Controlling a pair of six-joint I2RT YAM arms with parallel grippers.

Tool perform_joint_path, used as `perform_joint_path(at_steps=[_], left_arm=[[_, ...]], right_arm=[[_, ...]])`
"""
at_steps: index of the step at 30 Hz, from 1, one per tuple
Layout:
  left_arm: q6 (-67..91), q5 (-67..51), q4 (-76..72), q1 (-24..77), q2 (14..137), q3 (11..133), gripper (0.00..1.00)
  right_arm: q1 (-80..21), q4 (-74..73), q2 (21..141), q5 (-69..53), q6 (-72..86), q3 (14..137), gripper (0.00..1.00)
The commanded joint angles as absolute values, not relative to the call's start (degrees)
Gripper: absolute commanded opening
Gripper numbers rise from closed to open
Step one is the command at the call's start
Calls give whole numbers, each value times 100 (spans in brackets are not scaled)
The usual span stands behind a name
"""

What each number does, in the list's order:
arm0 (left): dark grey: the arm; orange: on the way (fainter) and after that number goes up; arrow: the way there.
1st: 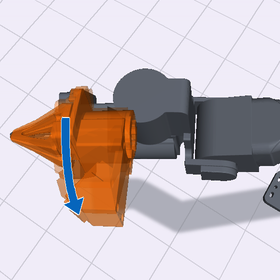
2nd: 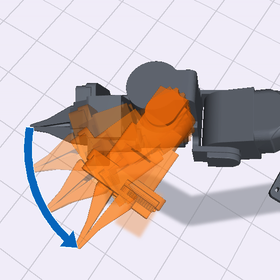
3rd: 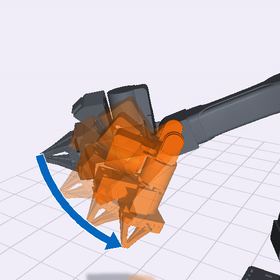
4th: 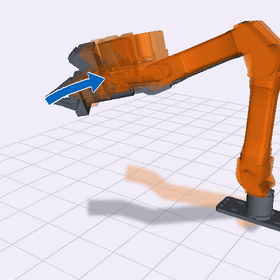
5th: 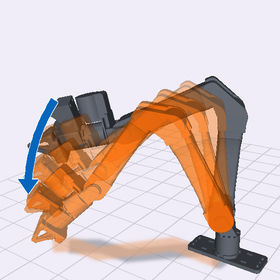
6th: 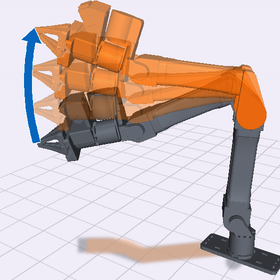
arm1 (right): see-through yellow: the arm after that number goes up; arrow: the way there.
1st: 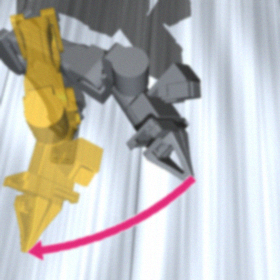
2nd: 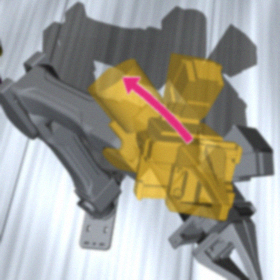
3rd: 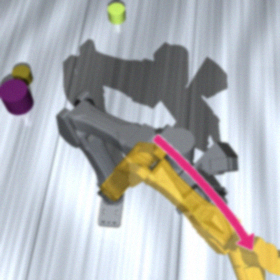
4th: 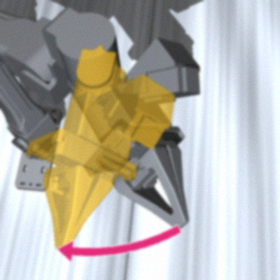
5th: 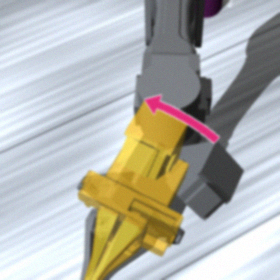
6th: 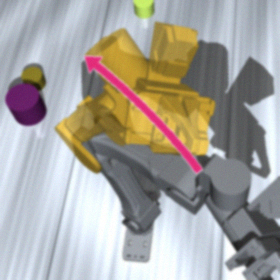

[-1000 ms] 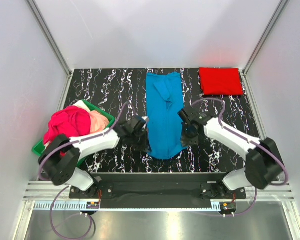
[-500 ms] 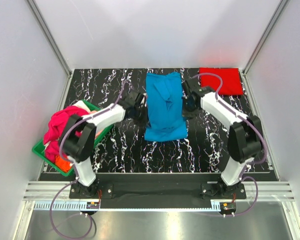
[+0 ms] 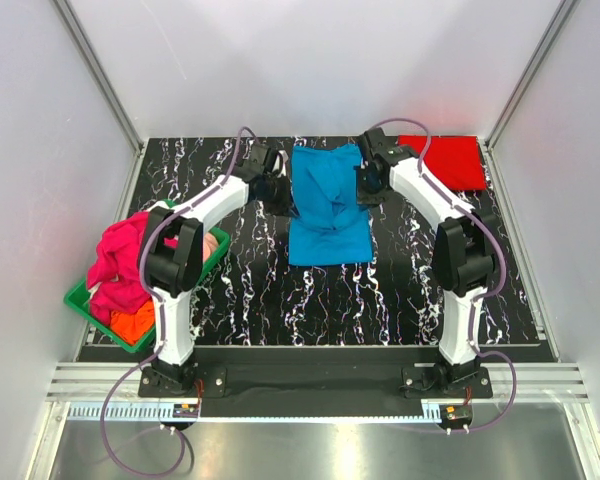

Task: Fold and stack the t-shirts
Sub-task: Fold the tshirt

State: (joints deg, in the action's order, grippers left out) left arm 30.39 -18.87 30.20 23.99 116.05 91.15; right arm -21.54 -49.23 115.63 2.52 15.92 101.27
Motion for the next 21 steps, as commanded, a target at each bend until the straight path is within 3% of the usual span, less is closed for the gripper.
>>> perform_joint_path(at_steps=[1,20,21], left_arm=[[2971,-2109,2988,2268,11689,9553,0],[2927,-2443,2988,1881,12946,10881,0],[2944,-2443,2988,1881,12998,10933,4]], right_arm=[[-2004,-4948,11759,273,1380,10678,0],[-1679,-5054,13007,308,1116,11970,0],[-1661,-5045,13051,290,1099,12005,0]])
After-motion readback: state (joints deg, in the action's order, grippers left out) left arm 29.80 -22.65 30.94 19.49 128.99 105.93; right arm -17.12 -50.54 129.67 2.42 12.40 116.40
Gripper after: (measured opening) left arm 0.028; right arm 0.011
